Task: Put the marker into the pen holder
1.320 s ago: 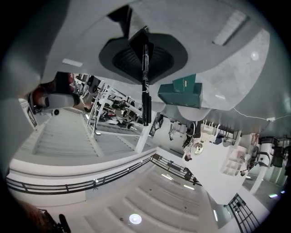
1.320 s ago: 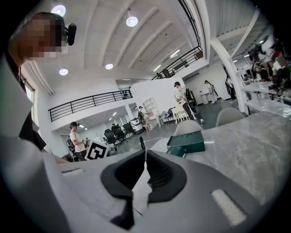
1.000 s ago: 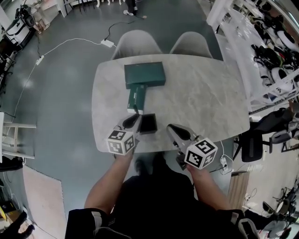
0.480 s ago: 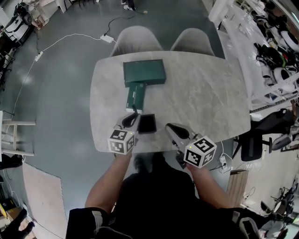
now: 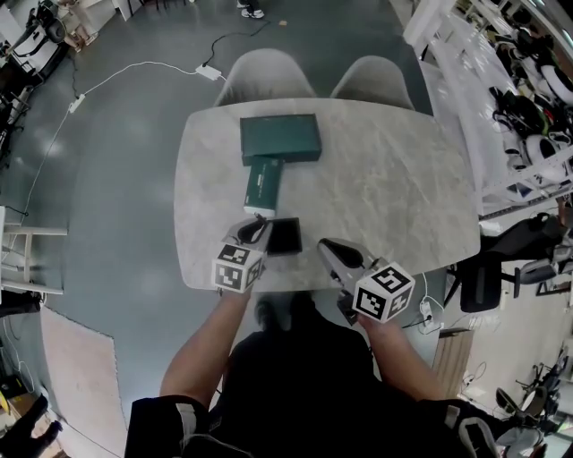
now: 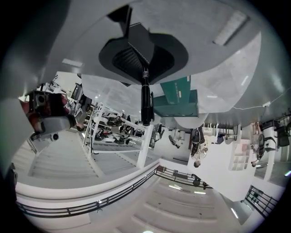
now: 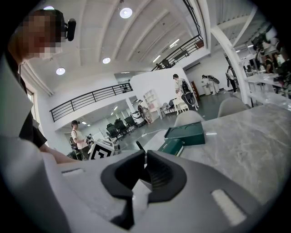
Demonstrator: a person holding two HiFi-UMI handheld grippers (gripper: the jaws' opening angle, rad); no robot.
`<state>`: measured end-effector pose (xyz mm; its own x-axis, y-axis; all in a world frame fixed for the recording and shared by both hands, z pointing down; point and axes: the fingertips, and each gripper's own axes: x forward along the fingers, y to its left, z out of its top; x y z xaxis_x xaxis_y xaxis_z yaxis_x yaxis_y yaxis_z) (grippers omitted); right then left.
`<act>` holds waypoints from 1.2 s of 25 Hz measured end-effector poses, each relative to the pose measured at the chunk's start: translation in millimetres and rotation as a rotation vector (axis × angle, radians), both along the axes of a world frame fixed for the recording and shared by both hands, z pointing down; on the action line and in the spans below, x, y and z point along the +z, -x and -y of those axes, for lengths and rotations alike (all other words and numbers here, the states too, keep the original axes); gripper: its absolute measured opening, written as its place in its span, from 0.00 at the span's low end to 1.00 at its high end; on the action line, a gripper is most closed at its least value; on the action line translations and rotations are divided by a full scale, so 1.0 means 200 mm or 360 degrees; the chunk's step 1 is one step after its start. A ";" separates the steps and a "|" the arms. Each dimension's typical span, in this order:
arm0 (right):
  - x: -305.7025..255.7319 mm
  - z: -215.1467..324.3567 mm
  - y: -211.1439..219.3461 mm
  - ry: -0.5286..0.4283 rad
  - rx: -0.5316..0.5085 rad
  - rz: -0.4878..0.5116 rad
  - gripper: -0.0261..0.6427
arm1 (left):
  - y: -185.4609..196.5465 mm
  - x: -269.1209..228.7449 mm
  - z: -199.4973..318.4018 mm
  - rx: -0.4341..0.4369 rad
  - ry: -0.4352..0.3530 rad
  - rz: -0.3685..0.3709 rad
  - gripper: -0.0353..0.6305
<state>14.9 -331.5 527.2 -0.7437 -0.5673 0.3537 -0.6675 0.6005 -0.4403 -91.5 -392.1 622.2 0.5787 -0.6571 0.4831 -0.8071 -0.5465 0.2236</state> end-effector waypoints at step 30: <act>0.04 -0.06 -0.01 0.0057 0.0007 0.0019 0.06 | -0.04 0.09 0.00 0.0283 0.0046 0.0308 0.18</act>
<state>16.6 -320.4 535.0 -0.7457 -0.5575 0.3649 -0.6645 0.5814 -0.4695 -84.1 -392.2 640.0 0.5787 -0.5374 0.6134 -0.7282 -0.6792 0.0920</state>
